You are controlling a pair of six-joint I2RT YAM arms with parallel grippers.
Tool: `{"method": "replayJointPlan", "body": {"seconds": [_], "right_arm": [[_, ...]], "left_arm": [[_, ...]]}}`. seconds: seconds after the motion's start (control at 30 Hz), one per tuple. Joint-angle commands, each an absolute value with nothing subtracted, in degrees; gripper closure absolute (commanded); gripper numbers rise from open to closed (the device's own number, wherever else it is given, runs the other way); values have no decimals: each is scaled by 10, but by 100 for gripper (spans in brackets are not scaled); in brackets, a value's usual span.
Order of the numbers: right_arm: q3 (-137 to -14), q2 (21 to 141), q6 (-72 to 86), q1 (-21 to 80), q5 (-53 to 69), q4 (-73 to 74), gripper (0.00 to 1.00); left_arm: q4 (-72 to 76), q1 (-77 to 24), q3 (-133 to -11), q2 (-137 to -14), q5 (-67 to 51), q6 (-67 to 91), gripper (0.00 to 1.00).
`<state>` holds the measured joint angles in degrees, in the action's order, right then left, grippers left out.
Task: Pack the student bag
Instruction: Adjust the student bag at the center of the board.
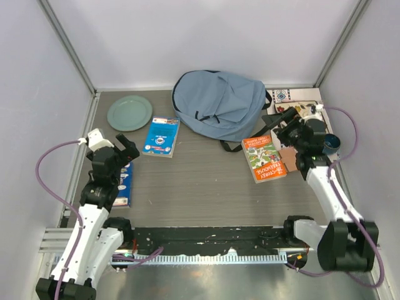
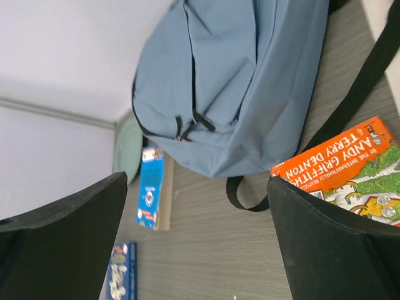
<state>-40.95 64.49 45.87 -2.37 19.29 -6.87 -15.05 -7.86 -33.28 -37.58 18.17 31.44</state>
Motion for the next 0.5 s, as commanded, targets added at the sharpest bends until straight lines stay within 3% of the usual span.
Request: {"method": "replayJointPlan", "body": {"seconds": [0.0, 0.1, 0.2, 0.3, 0.47], "right_arm": [[-360, 524, 544, -30, 84, -100, 0], [-324, 530, 537, -30, 110, -128, 0], [-371, 595, 498, -30, 152, -79, 0], [-419, 641, 479, -30, 177, -35, 0], [-421, 675, 479, -25, 189, -67, 3]], "left_arm": [[-186, -80, -390, -348, 193, 330, 0], [-191, -80, -401, -336, 149, 329, 0], [-294, -79, -447, -343, 165, 398, 0], [-341, -79, -483, -357, 117, 341, 0], [-410, -80, -512, -371, 187, 336, 0]]}}
